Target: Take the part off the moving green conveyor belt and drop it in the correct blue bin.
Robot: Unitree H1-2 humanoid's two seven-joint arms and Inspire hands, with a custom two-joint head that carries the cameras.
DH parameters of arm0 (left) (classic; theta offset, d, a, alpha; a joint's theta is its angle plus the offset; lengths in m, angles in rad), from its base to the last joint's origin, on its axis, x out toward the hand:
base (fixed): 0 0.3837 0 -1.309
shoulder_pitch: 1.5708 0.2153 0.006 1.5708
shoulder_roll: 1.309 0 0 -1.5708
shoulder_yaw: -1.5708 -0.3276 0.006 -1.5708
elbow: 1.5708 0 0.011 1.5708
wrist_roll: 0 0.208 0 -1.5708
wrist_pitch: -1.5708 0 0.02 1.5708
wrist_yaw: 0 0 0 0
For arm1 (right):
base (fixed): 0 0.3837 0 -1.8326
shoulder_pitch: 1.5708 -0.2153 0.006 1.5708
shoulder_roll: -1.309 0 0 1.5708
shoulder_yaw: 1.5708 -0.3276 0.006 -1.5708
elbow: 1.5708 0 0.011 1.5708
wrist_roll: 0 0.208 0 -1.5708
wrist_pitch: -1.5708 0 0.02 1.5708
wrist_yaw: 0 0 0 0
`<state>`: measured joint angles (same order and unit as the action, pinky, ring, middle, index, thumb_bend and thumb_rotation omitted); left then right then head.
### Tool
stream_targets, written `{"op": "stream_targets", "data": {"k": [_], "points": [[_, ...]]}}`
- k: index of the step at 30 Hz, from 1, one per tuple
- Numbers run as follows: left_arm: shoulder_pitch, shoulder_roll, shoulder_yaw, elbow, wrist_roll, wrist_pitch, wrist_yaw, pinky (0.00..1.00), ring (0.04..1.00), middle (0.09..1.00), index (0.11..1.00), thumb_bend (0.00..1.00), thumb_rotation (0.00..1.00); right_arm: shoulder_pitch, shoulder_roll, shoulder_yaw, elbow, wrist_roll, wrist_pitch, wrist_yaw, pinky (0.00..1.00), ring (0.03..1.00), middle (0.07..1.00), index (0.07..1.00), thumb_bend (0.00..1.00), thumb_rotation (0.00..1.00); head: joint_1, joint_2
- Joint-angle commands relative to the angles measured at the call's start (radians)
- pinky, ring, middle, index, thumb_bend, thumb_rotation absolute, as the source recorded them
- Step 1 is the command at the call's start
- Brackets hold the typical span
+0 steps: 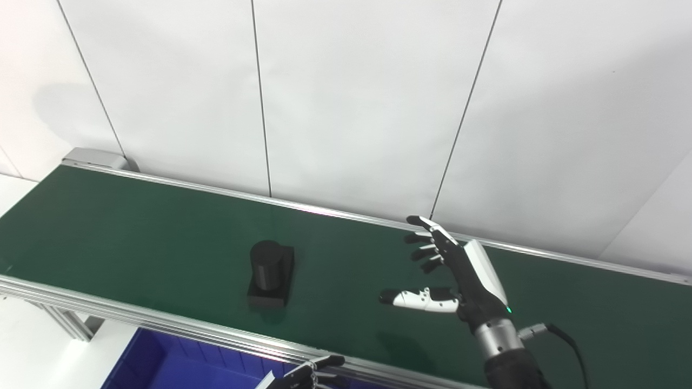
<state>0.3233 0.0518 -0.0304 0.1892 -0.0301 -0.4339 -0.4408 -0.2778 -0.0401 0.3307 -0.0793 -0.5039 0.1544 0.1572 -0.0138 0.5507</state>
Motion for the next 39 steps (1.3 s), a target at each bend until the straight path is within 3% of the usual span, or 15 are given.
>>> {"op": "stream_targets", "data": {"k": [1,10,18,25,33,39], "points": [[-0.010,0.001,0.003,-0.021,-0.004,-0.036,0.004,0.56,0.633,0.726,0.856,1.00,0.28,-0.060,0.023,0.013,0.001,-0.018,-0.011,-0.011,0.52,0.646,0.758,0.876,0.85,0.41,-0.001,0.002],[-0.018,-0.009,0.014,-0.018,-0.017,-0.036,-0.006,0.54,0.620,0.715,0.858,1.00,0.27,-0.119,0.047,0.051,0.112,-0.040,-0.026,-0.017,0.51,0.648,0.751,0.882,0.87,0.40,-0.008,0.007],[0.004,-0.014,0.051,-0.066,-0.050,-0.036,-0.080,0.56,0.643,0.733,0.870,0.98,0.25,-0.166,0.060,0.089,0.181,-0.064,-0.007,-0.007,0.54,0.654,0.756,0.884,0.88,0.42,-0.018,0.022],[0.040,0.000,0.062,-0.111,-0.011,-0.036,-0.064,0.53,0.631,0.726,0.841,0.99,0.27,-0.192,0.070,0.121,0.218,-0.090,0.020,0.014,0.59,0.694,0.776,0.886,0.88,0.43,-0.030,0.036],[0.079,0.051,-0.033,-0.153,0.055,-0.036,0.070,0.48,0.598,0.702,0.809,1.00,0.27,-0.214,0.083,0.157,0.269,-0.124,0.032,0.024,0.62,0.722,0.778,0.894,0.87,0.45,-0.037,0.057],[0.088,0.102,-0.142,-0.164,0.094,-0.036,0.237,0.50,0.594,0.685,0.818,1.00,0.29,-0.234,0.098,0.190,0.326,-0.147,0.024,0.017,0.63,0.752,0.813,0.895,0.86,0.43,-0.033,0.074]]}}
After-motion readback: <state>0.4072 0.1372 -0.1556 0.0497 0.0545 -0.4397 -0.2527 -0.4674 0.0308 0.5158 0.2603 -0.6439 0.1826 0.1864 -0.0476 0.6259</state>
